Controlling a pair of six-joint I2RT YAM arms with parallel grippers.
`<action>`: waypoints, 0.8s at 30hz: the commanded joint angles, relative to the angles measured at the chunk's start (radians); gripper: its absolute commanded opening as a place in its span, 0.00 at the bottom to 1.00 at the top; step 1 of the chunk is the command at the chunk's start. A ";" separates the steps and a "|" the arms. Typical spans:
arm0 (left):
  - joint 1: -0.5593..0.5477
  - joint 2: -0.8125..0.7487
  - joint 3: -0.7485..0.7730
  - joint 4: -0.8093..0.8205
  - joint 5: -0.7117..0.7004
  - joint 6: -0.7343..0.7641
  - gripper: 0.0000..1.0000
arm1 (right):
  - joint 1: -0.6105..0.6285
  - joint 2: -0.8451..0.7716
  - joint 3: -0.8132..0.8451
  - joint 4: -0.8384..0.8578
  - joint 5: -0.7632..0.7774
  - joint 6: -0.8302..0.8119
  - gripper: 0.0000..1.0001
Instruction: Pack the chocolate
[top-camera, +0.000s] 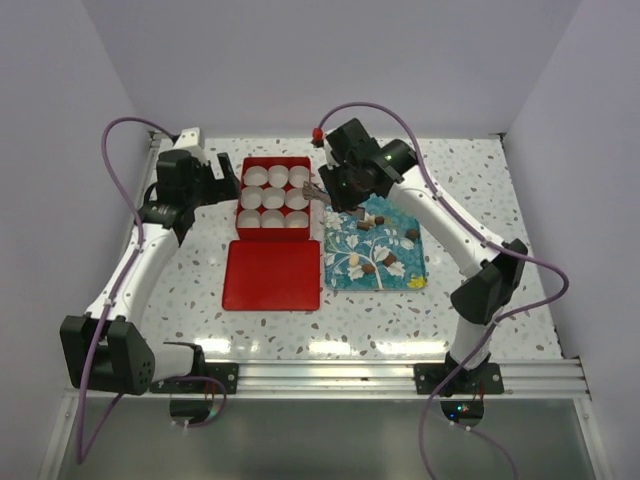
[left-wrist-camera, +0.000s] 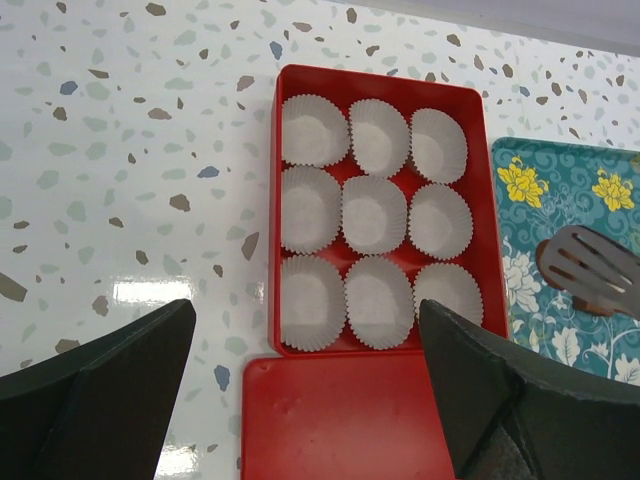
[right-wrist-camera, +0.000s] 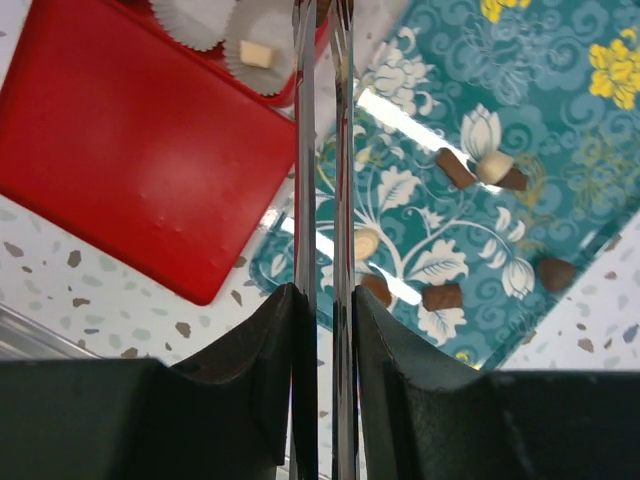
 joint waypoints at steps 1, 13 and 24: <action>-0.006 -0.046 -0.016 -0.012 -0.015 0.000 1.00 | 0.028 0.044 0.070 0.043 -0.046 -0.011 0.16; -0.006 -0.074 -0.029 -0.034 -0.015 -0.008 1.00 | 0.101 0.181 0.189 0.059 -0.081 -0.037 0.17; -0.006 -0.066 -0.027 -0.030 -0.017 -0.003 1.00 | 0.127 0.232 0.205 0.059 -0.081 -0.044 0.20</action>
